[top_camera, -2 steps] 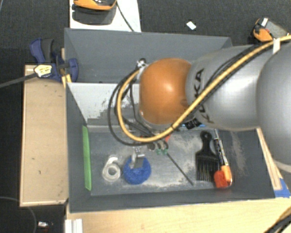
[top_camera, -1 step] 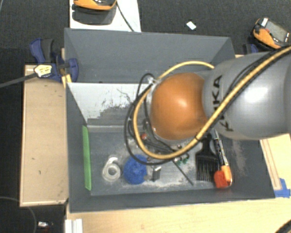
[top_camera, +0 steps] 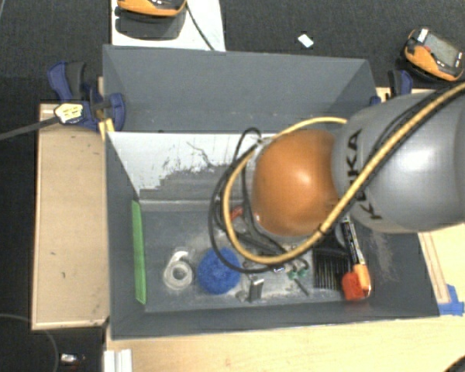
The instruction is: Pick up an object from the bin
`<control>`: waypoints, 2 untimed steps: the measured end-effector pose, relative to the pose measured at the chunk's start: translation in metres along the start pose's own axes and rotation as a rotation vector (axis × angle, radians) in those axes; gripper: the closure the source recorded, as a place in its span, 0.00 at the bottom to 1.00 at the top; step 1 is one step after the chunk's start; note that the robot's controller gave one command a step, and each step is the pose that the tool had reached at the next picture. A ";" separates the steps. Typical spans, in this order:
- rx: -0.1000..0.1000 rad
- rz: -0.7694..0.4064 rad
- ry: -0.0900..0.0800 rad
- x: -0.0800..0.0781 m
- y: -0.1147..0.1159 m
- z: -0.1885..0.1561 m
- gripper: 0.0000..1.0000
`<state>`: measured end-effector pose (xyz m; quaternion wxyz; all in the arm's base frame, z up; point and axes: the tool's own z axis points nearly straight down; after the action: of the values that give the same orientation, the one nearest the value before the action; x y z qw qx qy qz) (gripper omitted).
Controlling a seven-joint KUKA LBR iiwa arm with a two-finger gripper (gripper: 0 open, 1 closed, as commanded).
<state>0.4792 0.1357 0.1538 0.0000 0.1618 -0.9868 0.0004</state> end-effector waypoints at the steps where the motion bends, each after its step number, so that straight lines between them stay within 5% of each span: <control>1: 0.003 -0.235 -0.016 -0.014 -0.006 0.050 0.00; 2: -0.001 -0.148 -0.003 -0.012 -0.006 0.080 1.00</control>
Offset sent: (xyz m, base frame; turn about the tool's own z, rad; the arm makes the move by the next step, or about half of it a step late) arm 0.0114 -0.0034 -0.0838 -0.1499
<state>0.4924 0.1333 0.0734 -0.0013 0.2343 -0.9722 -0.0001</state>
